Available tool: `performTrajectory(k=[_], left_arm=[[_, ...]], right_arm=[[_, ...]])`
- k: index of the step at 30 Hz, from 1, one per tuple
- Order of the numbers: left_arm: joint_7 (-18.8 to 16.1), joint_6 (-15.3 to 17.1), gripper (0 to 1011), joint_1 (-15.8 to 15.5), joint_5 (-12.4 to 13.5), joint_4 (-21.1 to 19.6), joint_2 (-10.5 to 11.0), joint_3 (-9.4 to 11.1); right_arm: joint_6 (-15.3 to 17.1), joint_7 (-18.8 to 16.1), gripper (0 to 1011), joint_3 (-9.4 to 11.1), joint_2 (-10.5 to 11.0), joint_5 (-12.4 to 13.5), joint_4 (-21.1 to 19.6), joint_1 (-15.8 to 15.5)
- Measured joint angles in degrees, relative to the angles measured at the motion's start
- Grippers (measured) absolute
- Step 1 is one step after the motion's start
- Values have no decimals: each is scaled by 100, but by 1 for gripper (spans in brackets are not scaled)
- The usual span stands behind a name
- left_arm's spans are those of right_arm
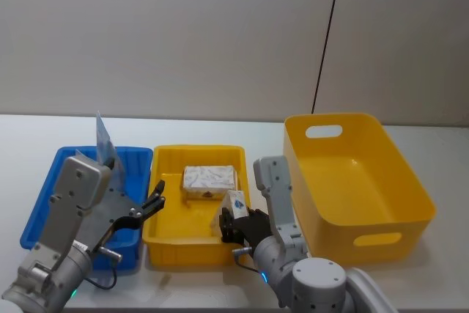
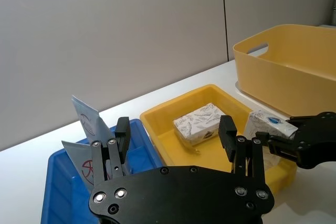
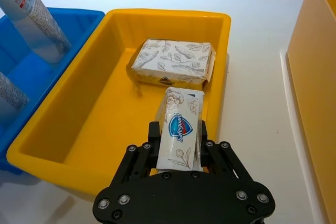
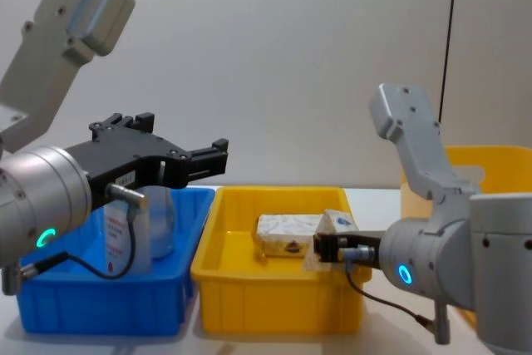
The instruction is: Bimanual collaborative sorting of washing and personal care products
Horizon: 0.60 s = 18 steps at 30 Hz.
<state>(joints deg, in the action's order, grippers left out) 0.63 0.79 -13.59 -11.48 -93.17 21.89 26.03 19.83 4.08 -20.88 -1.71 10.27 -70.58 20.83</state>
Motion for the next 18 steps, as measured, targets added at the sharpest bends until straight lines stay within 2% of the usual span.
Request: performTrajectory(k=[7,18], left_arm=[[0,0,1001,0,0,0,0,0],[0,0,1001,0,0,0,0,0]], right_arm=[[-149,61,345,-81,36,-177,-106,-43],[-679,-19,339,-211,156,-408,-331,-124]])
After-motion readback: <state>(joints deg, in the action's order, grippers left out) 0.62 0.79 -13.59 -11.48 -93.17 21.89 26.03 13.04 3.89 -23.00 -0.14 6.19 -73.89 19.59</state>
